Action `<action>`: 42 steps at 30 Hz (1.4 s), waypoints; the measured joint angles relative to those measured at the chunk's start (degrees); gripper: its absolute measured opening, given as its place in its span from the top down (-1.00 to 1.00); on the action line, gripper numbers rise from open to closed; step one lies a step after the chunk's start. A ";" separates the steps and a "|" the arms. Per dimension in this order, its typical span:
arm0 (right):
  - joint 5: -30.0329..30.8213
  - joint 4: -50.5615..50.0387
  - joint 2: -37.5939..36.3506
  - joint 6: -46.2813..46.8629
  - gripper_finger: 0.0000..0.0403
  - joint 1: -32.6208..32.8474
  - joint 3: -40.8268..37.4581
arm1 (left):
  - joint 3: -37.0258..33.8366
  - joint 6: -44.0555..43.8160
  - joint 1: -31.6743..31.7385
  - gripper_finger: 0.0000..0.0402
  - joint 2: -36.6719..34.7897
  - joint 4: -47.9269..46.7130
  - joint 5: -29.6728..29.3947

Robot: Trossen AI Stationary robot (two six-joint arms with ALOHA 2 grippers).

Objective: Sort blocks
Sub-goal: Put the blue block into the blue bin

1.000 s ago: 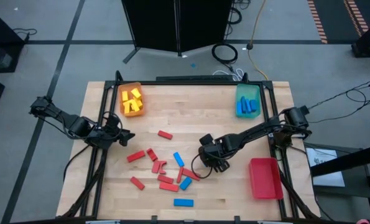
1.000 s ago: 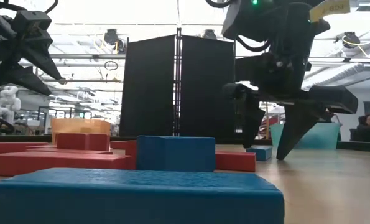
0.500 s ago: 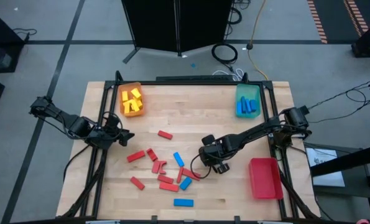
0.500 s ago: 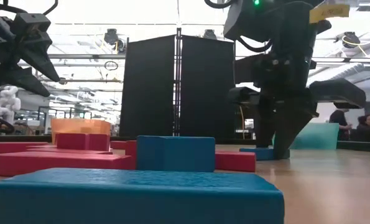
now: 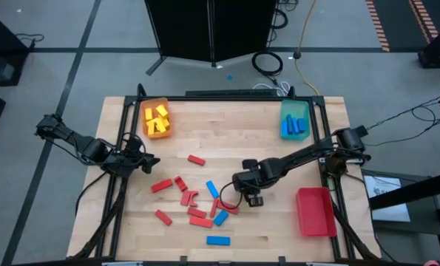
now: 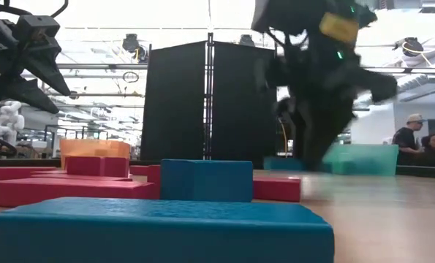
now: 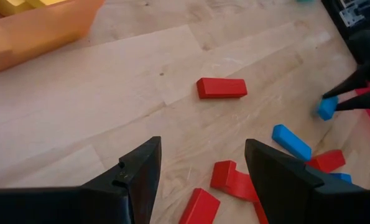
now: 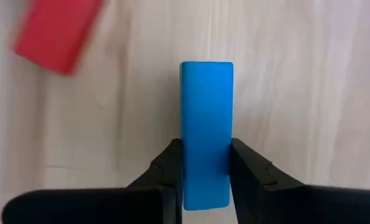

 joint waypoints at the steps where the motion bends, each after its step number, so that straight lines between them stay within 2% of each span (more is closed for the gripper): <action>1: -0.02 -1.32 -0.12 -0.04 0.69 -0.15 1.23 | 0.00 0.02 -0.01 -0.13 0.01 0.00 0.04; 11: -0.23 -14.40 -0.23 -3.95 0.69 -3.75 9.09 | 0.00 0.02 -0.01 -0.13 0.01 0.00 0.22; 17: -1.13 -22.29 -4.58 -4.68 0.69 -8.32 9.18 | 0.00 0.34 0.00 -0.13 -0.01 -0.04 0.33; 21: -0.55 -23.90 -10.31 -2.06 0.69 -14.10 5.94 | 0.00 0.35 -0.01 -0.13 0.01 -0.10 0.34; 28: 3.70 -24.17 -24.90 5.74 0.69 -23.49 -3.63 | 0.00 0.39 -0.01 -0.13 -0.01 -0.08 0.03; 33: 5.22 -24.27 -34.24 14.46 0.68 -30.05 -9.94 | 0.00 0.31 0.01 -0.13 -0.01 -0.06 -0.05; 37: 5.26 -24.24 -37.40 17.46 0.68 -33.94 -13.43 | 0.00 0.03 0.01 -0.13 -0.01 -0.06 -0.90; 42: 5.46 -24.09 -37.83 17.82 0.68 -38.29 -15.32 | 0.00 -0.15 0.01 -0.13 0.01 -0.02 -1.06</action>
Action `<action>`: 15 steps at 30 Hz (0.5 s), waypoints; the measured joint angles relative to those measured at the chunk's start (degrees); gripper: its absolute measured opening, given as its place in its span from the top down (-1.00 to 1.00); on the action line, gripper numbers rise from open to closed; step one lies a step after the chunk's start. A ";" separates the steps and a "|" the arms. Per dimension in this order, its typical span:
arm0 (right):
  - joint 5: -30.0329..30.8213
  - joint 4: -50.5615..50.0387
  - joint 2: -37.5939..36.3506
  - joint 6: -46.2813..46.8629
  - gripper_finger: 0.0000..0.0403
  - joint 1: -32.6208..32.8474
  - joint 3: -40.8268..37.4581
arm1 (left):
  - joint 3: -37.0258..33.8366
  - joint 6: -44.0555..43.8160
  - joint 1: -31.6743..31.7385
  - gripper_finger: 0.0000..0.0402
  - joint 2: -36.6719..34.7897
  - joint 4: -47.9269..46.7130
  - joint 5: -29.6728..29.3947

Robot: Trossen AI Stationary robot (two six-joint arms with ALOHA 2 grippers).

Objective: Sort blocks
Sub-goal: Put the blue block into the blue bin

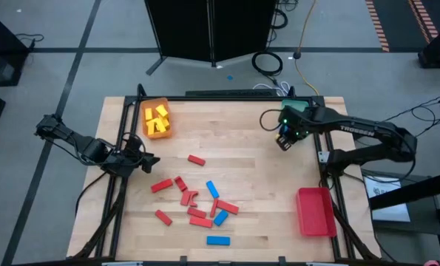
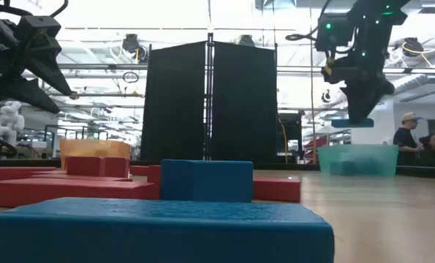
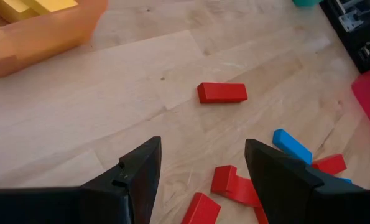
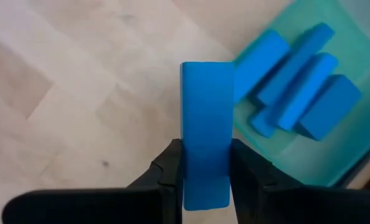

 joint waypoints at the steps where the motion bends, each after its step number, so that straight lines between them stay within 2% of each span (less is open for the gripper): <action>1: 0.10 0.22 0.00 0.03 0.68 -1.05 -0.12 | 0.00 0.00 -0.02 -0.13 -0.02 0.00 -0.02; 8: 1.35 1.79 0.00 0.93 0.68 -8.80 -0.13 | 0.00 0.01 0.00 -0.13 -0.02 0.00 -0.07; 15: 1.29 5.20 0.00 8.48 0.68 -15.73 -0.13 | 0.00 0.02 -0.02 -0.13 -0.02 0.00 -0.19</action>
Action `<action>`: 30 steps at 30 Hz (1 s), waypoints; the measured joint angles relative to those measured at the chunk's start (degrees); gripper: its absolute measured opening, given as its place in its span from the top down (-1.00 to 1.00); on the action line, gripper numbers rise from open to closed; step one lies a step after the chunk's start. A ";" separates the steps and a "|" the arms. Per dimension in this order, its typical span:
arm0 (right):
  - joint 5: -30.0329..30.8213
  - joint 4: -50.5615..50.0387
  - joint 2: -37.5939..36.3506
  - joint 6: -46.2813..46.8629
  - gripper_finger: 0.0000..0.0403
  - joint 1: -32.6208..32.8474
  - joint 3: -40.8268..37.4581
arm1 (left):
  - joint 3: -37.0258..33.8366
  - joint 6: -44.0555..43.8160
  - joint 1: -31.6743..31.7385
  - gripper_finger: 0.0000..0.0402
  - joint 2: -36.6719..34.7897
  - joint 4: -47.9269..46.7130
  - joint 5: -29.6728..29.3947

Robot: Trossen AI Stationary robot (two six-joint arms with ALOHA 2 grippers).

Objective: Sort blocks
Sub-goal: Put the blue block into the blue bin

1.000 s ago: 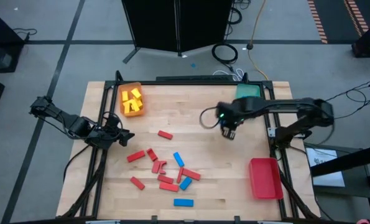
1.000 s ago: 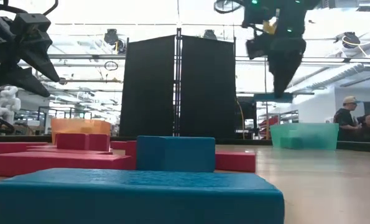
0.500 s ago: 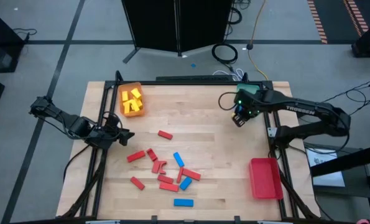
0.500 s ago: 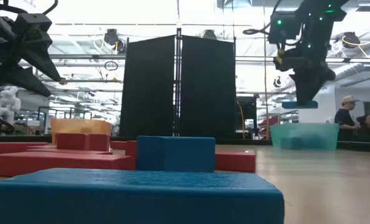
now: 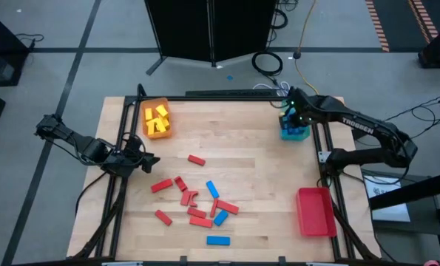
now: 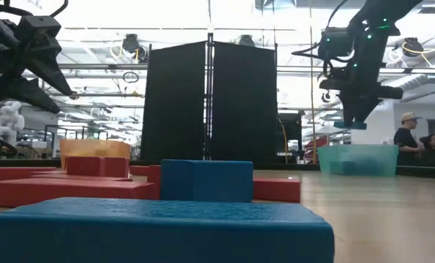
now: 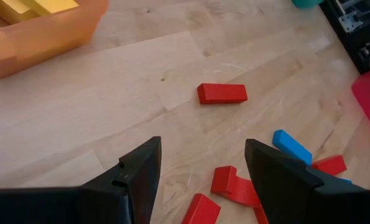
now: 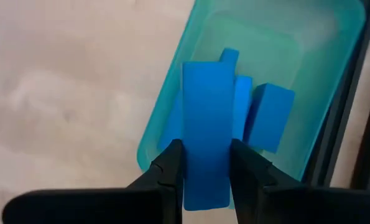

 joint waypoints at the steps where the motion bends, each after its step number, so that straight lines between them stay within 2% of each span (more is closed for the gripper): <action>1: 0.00 0.68 0.00 1.30 0.68 -0.75 0.00 | 0.00 0.02 0.00 -0.13 0.00 0.00 0.02; 3: 0.00 1.82 0.00 3.39 0.66 -1.68 0.00 | 0.00 0.00 0.02 -0.13 0.00 0.00 0.02; 8: -0.06 2.16 0.02 5.24 0.29 -2.85 0.00 | 0.00 0.02 0.01 -0.13 0.01 0.00 0.02; 11: 0.00 1.88 0.02 5.28 0.18 -2.99 0.00 | 0.00 0.02 0.00 -0.13 0.00 -0.02 0.02; 30: 0.07 3.95 0.02 6.66 0.22 -2.95 0.00 | 0.00 0.02 0.01 -0.13 0.01 0.00 0.02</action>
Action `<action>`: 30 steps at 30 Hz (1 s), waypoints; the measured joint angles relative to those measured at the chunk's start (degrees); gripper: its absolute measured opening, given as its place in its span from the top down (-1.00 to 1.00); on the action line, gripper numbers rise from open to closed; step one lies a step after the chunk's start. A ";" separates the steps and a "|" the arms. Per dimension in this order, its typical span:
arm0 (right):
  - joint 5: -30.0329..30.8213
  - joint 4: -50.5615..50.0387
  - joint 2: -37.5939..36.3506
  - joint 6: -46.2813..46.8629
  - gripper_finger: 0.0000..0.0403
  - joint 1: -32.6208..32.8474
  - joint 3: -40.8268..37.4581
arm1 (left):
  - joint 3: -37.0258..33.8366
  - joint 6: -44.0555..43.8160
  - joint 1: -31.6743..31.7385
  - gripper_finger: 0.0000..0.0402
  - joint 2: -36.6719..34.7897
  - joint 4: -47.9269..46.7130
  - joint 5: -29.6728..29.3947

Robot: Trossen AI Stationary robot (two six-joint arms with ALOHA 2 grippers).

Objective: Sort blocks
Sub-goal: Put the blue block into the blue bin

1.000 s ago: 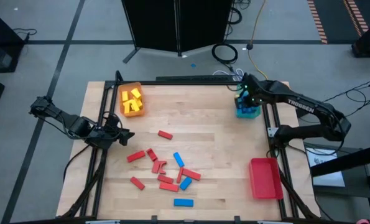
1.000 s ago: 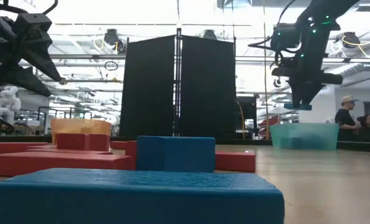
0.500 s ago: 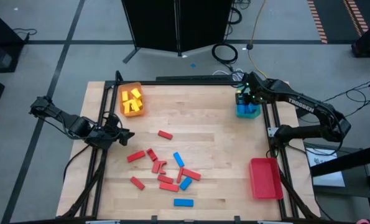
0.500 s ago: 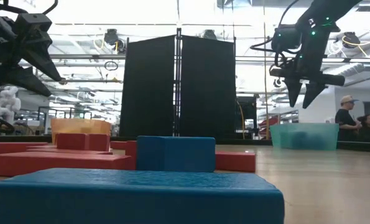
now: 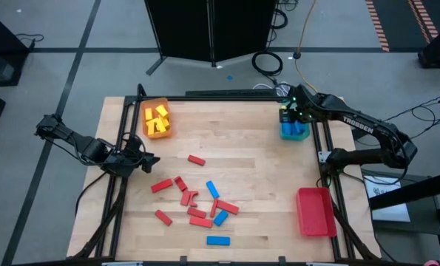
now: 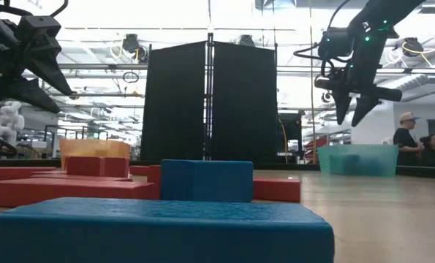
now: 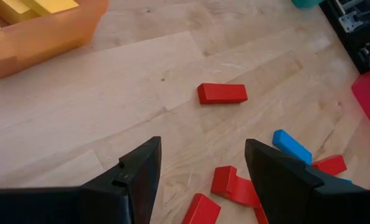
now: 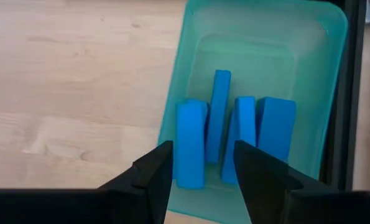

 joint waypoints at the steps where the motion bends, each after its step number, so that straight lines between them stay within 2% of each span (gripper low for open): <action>1: 0.00 0.49 0.00 -0.06 0.22 0.00 0.00 | 0.00 0.00 0.00 -0.13 -0.01 0.00 -0.06; 11: -0.70 4.30 0.00 -2.06 0.20 0.55 0.00 | 0.00 0.02 0.01 -0.13 -0.01 0.00 -0.87; 22: -1.51 5.62 0.00 -2.73 -0.15 0.55 0.00 | 0.00 0.03 0.01 -0.13 0.00 0.00 -1.04; 27: -5.04 5.89 0.00 -2.73 -0.20 0.61 0.00 | 0.00 0.02 0.01 -0.13 -0.01 0.01 -1.05; 30: -5.20 6.10 0.00 -2.73 -0.20 0.92 0.00 | 0.00 0.02 0.01 -0.13 -0.01 0.02 -1.05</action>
